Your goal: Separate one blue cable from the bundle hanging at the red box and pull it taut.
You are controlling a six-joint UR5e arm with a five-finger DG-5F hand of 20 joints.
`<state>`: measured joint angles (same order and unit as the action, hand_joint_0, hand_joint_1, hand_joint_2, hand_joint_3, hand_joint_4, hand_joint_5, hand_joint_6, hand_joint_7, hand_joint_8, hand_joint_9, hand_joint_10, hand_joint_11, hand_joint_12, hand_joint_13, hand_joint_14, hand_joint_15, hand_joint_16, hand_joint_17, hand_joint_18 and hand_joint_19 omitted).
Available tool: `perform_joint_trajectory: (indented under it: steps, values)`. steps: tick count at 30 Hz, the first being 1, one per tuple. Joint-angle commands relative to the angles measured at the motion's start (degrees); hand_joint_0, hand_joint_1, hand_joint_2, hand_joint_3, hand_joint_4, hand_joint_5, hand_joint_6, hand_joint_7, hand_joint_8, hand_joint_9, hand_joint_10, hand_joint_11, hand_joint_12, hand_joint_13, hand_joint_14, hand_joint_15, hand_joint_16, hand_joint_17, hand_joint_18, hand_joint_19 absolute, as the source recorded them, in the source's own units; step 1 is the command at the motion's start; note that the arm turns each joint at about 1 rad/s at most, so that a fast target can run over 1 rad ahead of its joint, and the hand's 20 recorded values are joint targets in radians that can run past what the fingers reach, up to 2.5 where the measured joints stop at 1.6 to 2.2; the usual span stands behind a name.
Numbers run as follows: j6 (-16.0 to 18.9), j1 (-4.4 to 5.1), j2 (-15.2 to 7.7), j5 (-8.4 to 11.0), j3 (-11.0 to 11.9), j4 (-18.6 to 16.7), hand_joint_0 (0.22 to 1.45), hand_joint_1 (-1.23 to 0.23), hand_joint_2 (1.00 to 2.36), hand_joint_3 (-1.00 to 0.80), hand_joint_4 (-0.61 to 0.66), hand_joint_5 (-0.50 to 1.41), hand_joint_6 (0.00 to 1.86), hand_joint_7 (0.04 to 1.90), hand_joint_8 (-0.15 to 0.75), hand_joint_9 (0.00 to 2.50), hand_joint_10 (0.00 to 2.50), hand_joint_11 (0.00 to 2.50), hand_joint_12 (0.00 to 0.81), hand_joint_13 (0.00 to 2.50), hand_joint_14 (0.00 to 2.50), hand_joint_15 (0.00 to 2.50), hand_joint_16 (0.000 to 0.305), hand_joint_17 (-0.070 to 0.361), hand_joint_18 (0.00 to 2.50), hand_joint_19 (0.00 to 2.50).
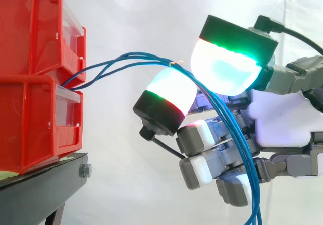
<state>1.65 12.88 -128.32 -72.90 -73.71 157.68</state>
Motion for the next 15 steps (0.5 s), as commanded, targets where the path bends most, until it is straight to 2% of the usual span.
perform_joint_trajectory:
  steps: [1, 5, 7, 8, 9, 11, 15]
  values:
    - [0.0, -0.04, 0.0, -0.04, 0.0, 0.1, 0.66, -0.85, 1.00, -0.50, 0.16, -0.15, 0.86, 1.14, 0.390, 0.86, 0.02, 0.95, 0.416, 0.80, 0.02, 0.79, 0.048, 0.108, 0.96, 0.81]
    - [0.0, -0.22, 0.0, -0.13, 0.0, 0.2, 0.55, -0.81, 1.00, -0.50, 0.07, -0.12, 0.84, 1.12, 0.387, 0.88, 0.03, 0.87, 0.420, 0.82, 0.02, 0.79, 0.049, 0.111, 0.98, 0.82]
    - [0.0, -0.22, 0.0, -0.13, 0.0, 0.3, 0.55, -0.75, 1.00, -0.50, 0.04, -0.11, 0.83, 1.11, 0.380, 0.90, 0.02, 0.85, 0.419, 0.82, 0.02, 0.79, 0.049, 0.110, 0.98, 0.81]
    - [0.0, -0.22, 0.0, -0.13, 0.0, 0.2, 0.62, -0.67, 1.00, -0.50, 0.01, -0.10, 0.81, 1.13, 0.369, 0.90, 0.02, 0.84, 0.407, 0.82, 0.02, 0.79, 0.047, 0.105, 0.97, 0.83]
    - [0.0, -0.22, 0.0, -0.13, 0.0, 0.3, 0.63, -0.67, 1.00, -0.50, 0.00, -0.10, 0.81, 1.15, 0.372, 0.90, 0.02, 0.84, 0.406, 0.82, 0.02, 0.78, 0.047, 0.106, 0.97, 0.82]
    - [0.0, -0.22, 0.0, -0.13, 0.0, 0.3, 0.62, -0.73, 1.02, -0.32, 0.05, -0.12, 0.82, 1.19, 0.374, 0.87, 0.02, 0.88, 0.413, 0.82, 0.02, 0.79, 0.048, 0.108, 0.97, 0.82]
    - [0.0, -0.22, 0.0, -0.13, -0.1, 0.3, 0.62, -0.75, 1.03, -0.14, 0.09, -0.16, 0.86, 1.21, 0.387, 0.84, 0.03, 0.93, 0.422, 0.79, 0.02, 0.80, 0.049, 0.111, 0.97, 0.81]
